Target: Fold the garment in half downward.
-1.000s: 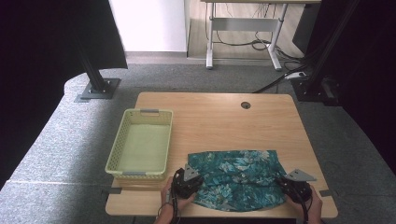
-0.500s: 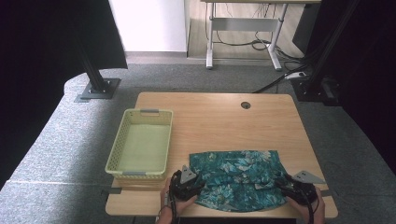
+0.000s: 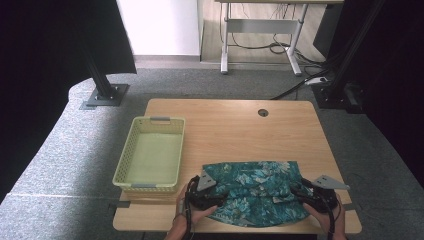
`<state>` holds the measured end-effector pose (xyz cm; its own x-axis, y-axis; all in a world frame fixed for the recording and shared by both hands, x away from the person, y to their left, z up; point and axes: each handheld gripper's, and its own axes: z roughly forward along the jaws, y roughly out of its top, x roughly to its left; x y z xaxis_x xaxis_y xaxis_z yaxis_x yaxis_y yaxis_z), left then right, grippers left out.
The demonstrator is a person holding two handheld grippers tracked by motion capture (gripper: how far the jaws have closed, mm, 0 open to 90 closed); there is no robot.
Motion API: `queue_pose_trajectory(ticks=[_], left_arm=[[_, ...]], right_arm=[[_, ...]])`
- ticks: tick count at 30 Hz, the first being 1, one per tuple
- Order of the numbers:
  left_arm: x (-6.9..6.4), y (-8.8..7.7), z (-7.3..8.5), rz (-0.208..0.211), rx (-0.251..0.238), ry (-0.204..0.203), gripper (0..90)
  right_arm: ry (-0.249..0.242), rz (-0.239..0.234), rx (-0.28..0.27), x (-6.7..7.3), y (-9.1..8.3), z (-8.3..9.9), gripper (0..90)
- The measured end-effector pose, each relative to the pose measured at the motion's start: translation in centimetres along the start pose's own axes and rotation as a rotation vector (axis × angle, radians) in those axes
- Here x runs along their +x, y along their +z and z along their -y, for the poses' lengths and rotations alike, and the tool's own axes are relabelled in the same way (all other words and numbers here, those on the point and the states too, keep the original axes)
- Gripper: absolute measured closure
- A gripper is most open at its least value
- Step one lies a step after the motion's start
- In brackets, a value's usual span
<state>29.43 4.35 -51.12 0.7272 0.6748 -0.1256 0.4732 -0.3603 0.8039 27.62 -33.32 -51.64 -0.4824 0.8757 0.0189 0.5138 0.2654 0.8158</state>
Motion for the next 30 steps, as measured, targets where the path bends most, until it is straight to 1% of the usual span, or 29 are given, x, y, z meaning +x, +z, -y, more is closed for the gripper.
queue_pose_trajectory(ticks=[2,4,7,9,11,13,15,17,18,22,24,25,26,30], left_arm=[[-0.2,1.0,-0.8,0.0,0.02,0.014,40.8],[-0.3,1.9,-1.7,-0.002,0.03,0.045,39.3],[-0.4,2.8,-2.8,0.004,0.036,0.06,37.2],[-0.4,3.7,-3.6,-0.007,0.046,0.06,36.7],[-0.4,4.3,-4.0,-0.005,0.047,0.066,38.1],[-0.5,5.1,-4.4,-0.01,0.051,0.068,39.4],[-0.4,6.0,-4.6,-0.005,0.062,0.051,40.1],[-0.2,6.8,-4.5,0.004,0.072,0.046,39.6],[-0.1,7.2,-4.4,0.003,0.086,0.048,39.8],[0.1,8.1,-3.9,-0.015,0.127,0.052,39.1],[0.1,8.4,-3.5,-0.018,0.133,0.055,39.1],[0.1,8.5,-3.3,-0.02,0.124,0.054,39.3],[0.1,8.6,-3.2,-0.022,0.126,0.053,40.2],[-0.1,9.2,-2.7,-0.034,0.146,0.059,40.5]], right_arm=[[-0.001,-0.013,0.02,0.2,0.7,-0.6,41.5],[0.001,-0.023,0.036,0.3,1.3,-1.1,41.5],[-0.004,-0.031,0.053,0.4,1.9,-1.8,41.5],[-0.014,-0.037,0.077,0.5,2.5,-2.3,41.3],[-0.018,-0.044,0.093,0.4,3.1,-2.7,41.1],[-0.011,-0.057,0.105,0.3,3.7,-3.1,41.0],[-0.01,-0.062,0.118,0.4,4.3,-3.3,41.0],[-0.02,-0.063,0.131,0.5,5.0,-3.5,40.6],[-0.023,-0.064,0.139,0.6,5.3,-3.5,40.4],[-0.025,-0.071,0.167,1.0,6.8,-3.2,40.2],[-0.031,-0.075,0.18,1.3,7.3,-2.9,40.2],[-0.034,-0.075,0.186,1.4,7.6,-2.8,40.1],[-0.037,-0.073,0.192,1.6,7.8,-2.7,40.1],[-0.049,-0.052,0.192,2.1,8.3,-2.3,40.2]])
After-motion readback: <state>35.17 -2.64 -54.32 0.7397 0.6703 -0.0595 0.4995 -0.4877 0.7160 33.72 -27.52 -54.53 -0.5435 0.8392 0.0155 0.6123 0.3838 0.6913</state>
